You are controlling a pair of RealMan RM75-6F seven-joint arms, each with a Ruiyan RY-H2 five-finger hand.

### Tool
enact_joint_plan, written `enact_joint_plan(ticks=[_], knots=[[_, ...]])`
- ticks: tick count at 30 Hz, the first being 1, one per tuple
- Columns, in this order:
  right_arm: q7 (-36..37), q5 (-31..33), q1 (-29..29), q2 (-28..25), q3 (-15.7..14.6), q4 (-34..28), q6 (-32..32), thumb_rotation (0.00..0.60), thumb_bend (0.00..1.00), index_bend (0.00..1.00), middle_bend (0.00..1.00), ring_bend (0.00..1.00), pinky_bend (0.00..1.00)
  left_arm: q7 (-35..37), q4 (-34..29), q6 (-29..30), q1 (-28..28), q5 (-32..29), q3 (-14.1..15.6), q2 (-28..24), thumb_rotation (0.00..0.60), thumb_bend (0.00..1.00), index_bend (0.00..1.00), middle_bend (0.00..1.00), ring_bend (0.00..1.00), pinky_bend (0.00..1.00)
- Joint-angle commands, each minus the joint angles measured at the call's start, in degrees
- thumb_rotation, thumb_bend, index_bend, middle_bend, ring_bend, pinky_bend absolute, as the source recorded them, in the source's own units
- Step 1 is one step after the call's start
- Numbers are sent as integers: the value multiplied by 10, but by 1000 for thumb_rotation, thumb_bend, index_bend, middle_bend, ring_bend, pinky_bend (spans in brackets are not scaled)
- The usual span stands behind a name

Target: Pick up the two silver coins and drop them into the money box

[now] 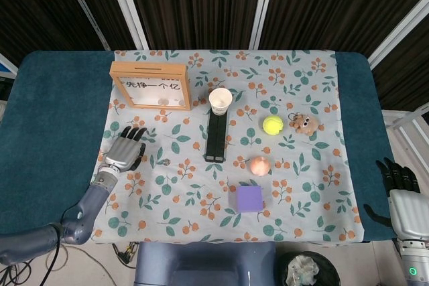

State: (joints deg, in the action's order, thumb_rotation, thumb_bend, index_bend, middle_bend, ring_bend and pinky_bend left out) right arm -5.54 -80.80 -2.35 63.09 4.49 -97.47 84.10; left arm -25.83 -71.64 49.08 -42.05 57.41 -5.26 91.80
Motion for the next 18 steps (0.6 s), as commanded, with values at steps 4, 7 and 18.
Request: enact_joint_plan(ticks=[4, 7, 18], knots=[[1, 0, 0, 0, 0, 0, 0, 600, 261, 0, 1, 0, 0, 3, -46, 26, 5, 7, -13, -35, 600, 533, 671, 41, 0, 0], [0, 1, 0, 0, 1, -1, 0, 600, 261, 0, 1, 0, 0, 1, -91, 45, 9, 17, -19, -73, 600, 541, 674, 42, 0, 0], [2, 4, 1, 0, 3, -2, 3, 600, 261, 0, 1, 0, 0, -59, -268, 60, -17, -60, -88, -267, 600, 531, 677, 41, 0, 0]])
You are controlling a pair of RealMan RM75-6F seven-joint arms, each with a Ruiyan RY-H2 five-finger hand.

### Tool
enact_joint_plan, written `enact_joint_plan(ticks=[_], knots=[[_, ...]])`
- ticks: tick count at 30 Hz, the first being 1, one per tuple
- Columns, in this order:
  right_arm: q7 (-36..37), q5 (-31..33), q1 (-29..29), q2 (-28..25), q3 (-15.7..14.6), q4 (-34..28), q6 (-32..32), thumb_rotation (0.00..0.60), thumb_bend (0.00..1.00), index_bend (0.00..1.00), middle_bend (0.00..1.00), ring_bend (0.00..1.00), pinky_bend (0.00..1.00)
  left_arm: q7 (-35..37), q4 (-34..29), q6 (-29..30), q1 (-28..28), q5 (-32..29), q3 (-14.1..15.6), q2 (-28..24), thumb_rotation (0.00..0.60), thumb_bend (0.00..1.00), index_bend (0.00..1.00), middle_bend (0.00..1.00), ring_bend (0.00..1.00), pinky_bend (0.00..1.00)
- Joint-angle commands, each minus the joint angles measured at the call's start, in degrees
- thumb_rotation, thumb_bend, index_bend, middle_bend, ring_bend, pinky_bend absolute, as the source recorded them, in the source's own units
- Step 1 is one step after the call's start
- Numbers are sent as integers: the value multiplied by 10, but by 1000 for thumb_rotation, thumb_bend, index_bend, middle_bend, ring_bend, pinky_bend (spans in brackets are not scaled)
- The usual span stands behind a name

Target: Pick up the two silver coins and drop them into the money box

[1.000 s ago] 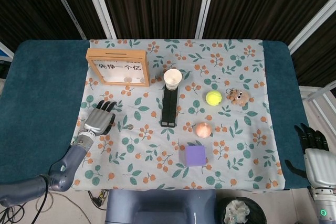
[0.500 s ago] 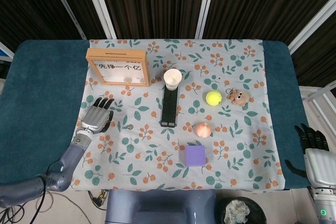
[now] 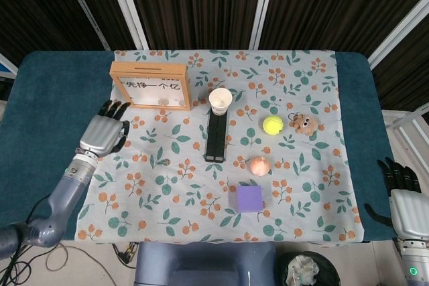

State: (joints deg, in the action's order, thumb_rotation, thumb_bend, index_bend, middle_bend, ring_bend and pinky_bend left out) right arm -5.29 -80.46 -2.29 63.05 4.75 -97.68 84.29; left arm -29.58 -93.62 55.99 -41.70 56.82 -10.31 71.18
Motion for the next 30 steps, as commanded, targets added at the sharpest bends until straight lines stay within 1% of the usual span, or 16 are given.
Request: enact_joint_plan(ticks=[1, 2, 4, 7, 10, 12, 14, 21, 23, 27, 30], knots=[[1, 1, 0, 1, 1, 1, 1, 600, 261, 0, 1, 0, 0, -21, -53, -18, -28, -71, -47, -74, 600, 531, 677, 41, 0, 0], [4, 2, 0, 1, 3, 0, 3, 600, 261, 0, 1, 0, 0, -20, -53, -29, -44, -101, -67, -94, 600, 531, 677, 42, 0, 0], [8, 4, 0, 1, 4, 0, 2, 600, 261, 0, 1, 0, 0, -26, -40, -64, -77, -157, -92, -120, 600, 531, 677, 42, 0, 0], [9, 2, 0, 1, 3, 2, 2, 600, 262, 0, 1, 0, 0, -34, -28, -93, -106, -212, -100, -134, 600, 531, 677, 43, 0, 0], [9, 1, 1, 0, 3, 1, 3, 600, 262, 0, 1, 0, 0, -39, -14, -106, -127, -244, -103, -137, 600, 530, 677, 43, 0, 0], [9, 2, 1, 1, 3, 1, 4, 600, 262, 0, 1, 0, 0, -47, 12, -126, -154, -274, -103, -136, 600, 528, 677, 43, 0, 0], [9, 4, 2, 2, 4, 1, 3, 600, 261, 0, 1, 0, 0, -51, 42, -150, -180, -294, -99, -132, 600, 526, 676, 43, 0, 0], [10, 13, 1, 2, 6, -2, 0, 600, 261, 0, 1, 0, 0, -56, 127, -189, -246, -330, -83, -103, 600, 523, 667, 43, 0, 0], [9, 14, 0, 2, 8, 0, -2, 600, 261, 0, 1, 0, 0, -60, 153, -206, -262, -341, -75, -94, 600, 523, 660, 43, 0, 0], [12, 17, -2, 2, 9, 0, -5, 600, 261, 0, 1, 0, 0, -61, 225, -244, -298, -370, -49, -60, 600, 522, 658, 43, 0, 0], [11, 19, -1, 3, 10, -1, -5, 600, 261, 0, 1, 0, 0, -52, 274, -270, -315, -376, -32, -32, 600, 522, 658, 42, 0, 0]])
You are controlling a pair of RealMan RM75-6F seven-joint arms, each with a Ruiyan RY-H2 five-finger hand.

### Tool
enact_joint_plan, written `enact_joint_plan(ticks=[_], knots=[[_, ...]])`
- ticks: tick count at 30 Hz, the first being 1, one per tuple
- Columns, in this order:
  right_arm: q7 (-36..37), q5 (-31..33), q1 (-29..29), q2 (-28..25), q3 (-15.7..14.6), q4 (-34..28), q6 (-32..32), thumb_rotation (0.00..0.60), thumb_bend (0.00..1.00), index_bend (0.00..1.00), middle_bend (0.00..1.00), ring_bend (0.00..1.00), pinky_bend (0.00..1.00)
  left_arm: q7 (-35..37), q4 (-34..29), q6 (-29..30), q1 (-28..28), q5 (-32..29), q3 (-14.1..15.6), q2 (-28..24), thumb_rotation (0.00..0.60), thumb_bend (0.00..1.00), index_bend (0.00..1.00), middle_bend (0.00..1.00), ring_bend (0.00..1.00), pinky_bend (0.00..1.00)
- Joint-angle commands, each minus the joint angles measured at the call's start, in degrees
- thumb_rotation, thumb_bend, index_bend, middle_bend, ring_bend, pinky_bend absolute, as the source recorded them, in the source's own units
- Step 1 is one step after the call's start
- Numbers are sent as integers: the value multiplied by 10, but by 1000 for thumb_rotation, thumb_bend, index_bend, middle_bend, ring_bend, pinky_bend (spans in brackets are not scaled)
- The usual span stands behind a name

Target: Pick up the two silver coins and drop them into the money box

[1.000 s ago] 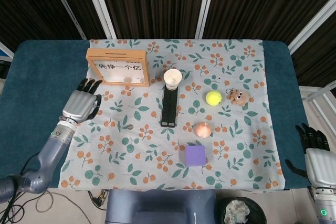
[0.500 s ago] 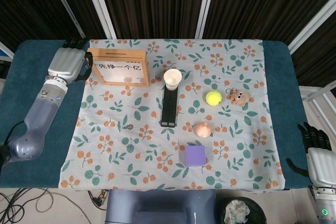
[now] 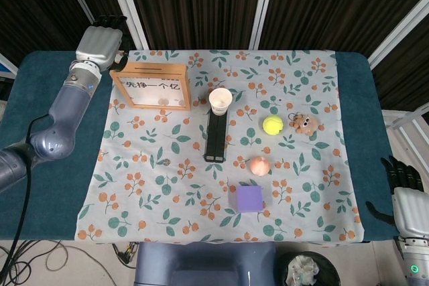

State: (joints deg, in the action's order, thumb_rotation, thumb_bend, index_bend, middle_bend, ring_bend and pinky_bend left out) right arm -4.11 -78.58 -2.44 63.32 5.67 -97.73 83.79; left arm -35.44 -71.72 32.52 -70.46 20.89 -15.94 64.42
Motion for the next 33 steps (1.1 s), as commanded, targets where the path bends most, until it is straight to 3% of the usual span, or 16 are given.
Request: enact_joint_plan(ticks=[1, 5, 15, 33], knots=[[-1, 2, 0, 1, 1, 0, 1, 600, 261, 0, 1, 0, 0, 9, 69, -41, -32, -15, 29, 44, 600, 522, 657, 42, 0, 0], [2, 11, 0, 0, 5, -2, -2, 600, 261, 0, 1, 0, 0, 21, 118, -42, -43, 17, 43, 79, 600, 513, 657, 43, 0, 0], [4, 15, 0, -1, 8, -1, 0, 600, 261, 0, 1, 0, 0, 69, 172, -73, -57, 57, 55, 125, 600, 503, 651, 42, 0, 0], [5, 16, 1, -3, 8, -2, 0, 600, 261, 0, 1, 0, 0, 103, 146, -53, -63, 76, 74, 114, 600, 481, 639, 40, 0, 0]])
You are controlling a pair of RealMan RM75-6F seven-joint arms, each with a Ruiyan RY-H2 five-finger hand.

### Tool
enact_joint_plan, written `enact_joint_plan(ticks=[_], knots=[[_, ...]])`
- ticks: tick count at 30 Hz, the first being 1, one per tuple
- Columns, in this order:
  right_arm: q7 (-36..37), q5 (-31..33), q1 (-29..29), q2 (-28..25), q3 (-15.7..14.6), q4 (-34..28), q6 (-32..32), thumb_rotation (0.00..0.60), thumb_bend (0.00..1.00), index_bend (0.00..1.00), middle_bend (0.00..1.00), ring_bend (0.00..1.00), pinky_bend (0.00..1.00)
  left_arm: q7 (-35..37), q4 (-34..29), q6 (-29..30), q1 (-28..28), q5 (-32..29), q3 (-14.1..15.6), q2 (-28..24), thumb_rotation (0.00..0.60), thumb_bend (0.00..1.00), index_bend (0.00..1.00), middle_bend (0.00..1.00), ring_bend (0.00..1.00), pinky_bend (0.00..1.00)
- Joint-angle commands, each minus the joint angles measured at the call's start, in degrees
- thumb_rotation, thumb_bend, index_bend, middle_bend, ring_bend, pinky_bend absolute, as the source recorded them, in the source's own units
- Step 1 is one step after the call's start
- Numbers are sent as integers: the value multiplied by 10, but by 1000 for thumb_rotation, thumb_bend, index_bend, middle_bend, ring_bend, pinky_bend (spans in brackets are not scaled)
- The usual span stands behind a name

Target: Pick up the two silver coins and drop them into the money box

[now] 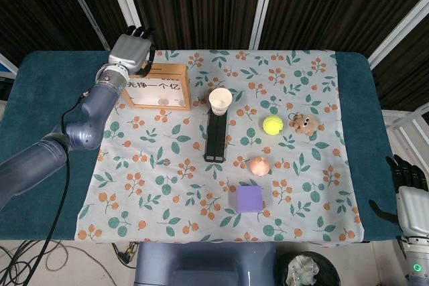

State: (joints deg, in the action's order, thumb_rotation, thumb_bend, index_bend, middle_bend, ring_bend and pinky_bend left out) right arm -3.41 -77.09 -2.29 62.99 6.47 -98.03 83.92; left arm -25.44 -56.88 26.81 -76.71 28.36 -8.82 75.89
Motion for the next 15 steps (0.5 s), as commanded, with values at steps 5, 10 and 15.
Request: enact_joint_plan(ticks=[5, 10, 15], knots=[[-2, 3, 0, -1, 1, -2, 0, 600, 262, 0, 1, 0, 0, 7, -1, 9, -3, 5, 10, 5, 600, 481, 618, 39, 0, 0], [-1, 4, 0, -2, 1, -2, -1, 600, 261, 0, 1, 0, 0, 13, 7, 8, -5, 2, 14, 15, 600, 481, 604, 38, 0, 0], [0, 3, 1, -2, 1, -3, 0, 600, 261, 0, 1, 0, 0, 15, 14, 6, -7, 2, 20, 23, 600, 481, 605, 38, 0, 0]])
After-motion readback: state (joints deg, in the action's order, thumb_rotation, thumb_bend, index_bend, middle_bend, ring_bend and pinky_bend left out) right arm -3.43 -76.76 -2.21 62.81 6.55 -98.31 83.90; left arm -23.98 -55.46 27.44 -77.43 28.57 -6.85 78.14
